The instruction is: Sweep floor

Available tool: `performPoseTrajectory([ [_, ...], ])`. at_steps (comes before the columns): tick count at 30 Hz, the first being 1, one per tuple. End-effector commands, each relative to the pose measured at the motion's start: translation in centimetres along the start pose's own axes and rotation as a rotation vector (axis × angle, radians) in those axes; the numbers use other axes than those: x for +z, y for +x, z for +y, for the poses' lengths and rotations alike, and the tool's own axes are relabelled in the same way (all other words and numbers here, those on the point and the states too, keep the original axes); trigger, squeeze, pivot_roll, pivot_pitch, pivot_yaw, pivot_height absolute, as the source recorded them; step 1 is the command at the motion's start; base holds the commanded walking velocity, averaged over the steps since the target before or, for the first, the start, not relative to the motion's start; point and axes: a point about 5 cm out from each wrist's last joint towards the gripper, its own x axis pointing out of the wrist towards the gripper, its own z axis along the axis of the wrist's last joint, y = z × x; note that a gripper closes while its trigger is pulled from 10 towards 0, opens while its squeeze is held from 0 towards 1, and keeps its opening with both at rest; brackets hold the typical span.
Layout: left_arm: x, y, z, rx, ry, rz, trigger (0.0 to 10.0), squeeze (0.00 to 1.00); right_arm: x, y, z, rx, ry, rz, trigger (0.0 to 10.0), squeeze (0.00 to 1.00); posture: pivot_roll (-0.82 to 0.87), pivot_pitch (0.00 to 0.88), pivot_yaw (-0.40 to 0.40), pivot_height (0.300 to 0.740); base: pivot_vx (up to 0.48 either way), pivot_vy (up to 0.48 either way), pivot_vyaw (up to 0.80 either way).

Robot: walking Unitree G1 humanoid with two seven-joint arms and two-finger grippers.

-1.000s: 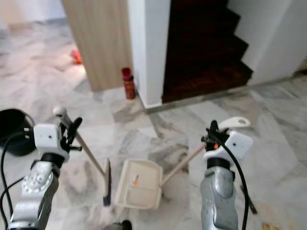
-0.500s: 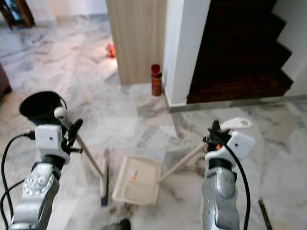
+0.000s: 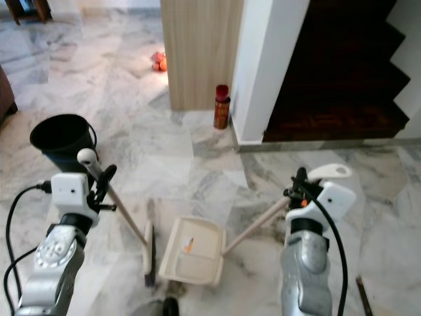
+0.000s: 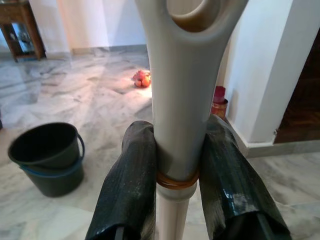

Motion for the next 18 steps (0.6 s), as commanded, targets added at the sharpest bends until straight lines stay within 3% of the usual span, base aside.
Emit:
performPoseTrajectory([
  [1, 0.97, 0.02, -0.06, 0.001, 0.003, -0.043, 10.0, 0.0, 0.57, 0.0, -0.1, -0.002, 0.02, -0.023, 10.0, 0.0, 0.06, 0.117, -0.019, 0.74, 0.0, 0.394, 0.0],
  [18, 1.01, 0.03, -0.04, 0.009, 0.002, -0.043, 10.0, 0.0, 0.61, 0.22, -0.09, -0.001, 0.029, -0.017, 10.0, 0.0, 0.07, 0.118, -0.026, 0.74, 0.0, 0.396, 0.0],
])
